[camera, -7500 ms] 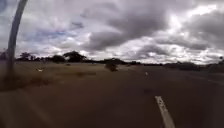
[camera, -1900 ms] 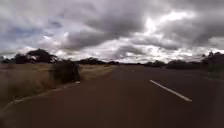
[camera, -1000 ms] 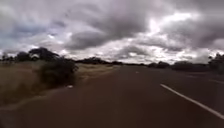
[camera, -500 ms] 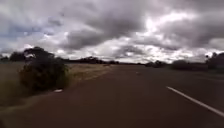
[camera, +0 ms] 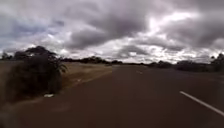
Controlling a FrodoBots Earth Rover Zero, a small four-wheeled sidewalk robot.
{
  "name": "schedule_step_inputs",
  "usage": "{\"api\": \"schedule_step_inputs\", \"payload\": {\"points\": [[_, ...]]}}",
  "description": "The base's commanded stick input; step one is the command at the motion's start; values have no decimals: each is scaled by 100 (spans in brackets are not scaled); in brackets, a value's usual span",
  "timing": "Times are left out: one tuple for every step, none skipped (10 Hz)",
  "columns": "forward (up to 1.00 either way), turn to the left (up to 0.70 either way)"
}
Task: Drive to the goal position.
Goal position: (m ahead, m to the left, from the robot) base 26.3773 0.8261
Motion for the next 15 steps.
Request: {"api": "schedule_step_inputs", "payload": {"points": [[100,4],[100,-2],[100,-23],[100,-36],[100,-36],[100,4],[100,4],[100,4],[100,4],[100,4],[100,4],[100,-36],[100,-36],[100,4],[100,3]]}}
